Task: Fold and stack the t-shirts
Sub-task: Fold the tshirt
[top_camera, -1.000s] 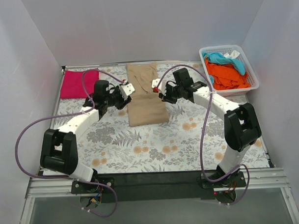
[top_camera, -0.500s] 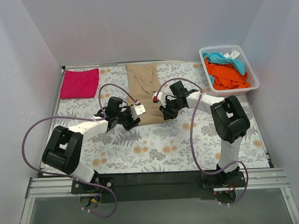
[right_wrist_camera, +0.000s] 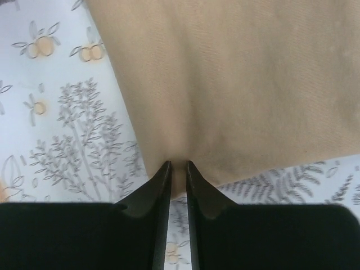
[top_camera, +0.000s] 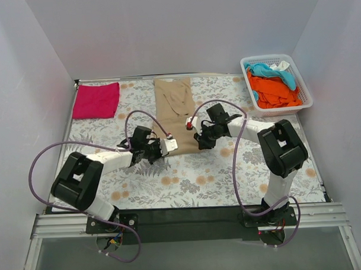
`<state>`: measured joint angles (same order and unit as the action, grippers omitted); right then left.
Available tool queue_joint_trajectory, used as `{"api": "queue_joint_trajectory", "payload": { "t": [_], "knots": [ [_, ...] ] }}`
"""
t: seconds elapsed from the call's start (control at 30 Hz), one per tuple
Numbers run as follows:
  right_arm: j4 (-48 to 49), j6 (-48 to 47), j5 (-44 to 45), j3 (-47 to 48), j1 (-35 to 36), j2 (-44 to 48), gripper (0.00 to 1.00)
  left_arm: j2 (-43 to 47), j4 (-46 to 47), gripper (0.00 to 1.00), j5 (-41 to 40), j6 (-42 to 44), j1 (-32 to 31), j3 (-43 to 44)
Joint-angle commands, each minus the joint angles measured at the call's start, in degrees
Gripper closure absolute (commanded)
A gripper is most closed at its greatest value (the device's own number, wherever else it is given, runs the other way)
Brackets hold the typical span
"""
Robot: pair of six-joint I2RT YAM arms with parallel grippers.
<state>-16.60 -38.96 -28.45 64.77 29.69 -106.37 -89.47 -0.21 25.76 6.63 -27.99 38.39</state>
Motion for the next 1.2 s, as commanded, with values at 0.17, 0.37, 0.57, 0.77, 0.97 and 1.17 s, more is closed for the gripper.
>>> {"api": "queue_joint_trajectory", "payload": {
  "t": [0.17, 0.37, 0.57, 0.77, 0.97, 1.17],
  "knots": [
    [-5.72, 2.48, -2.05, -11.86, 4.67, 12.75, 0.72, 15.97, -16.21, 0.85, 5.61, 3.39, -3.12, -7.27],
    [-7.22, -2.60, 1.28, -17.56, 5.11, 28.04, 0.57, 24.25, -23.07, 0.67, 6.67, 0.31, -3.48, -6.93],
    [-1.09, -10.08, 7.08, -23.19, 8.45, 35.35, 0.55, 26.98, -20.73, 0.58, 4.57, 0.22, -3.74, -8.16],
    [7.19, -15.62, 11.04, -27.68, 12.84, 32.19, 0.61, 21.19, -16.06, 0.57, 2.63, 0.22, -3.74, -6.58],
    [12.63, -17.03, 13.06, -28.74, 14.34, 26.66, 0.62, 16.27, -12.10, 0.57, 1.23, 0.92, -3.74, -6.31],
    [14.23, -17.20, 14.38, -29.00, 14.43, 24.19, 0.67, 13.63, -10.25, 0.57, 1.14, 2.33, -3.74, -7.02]
  ]
}}
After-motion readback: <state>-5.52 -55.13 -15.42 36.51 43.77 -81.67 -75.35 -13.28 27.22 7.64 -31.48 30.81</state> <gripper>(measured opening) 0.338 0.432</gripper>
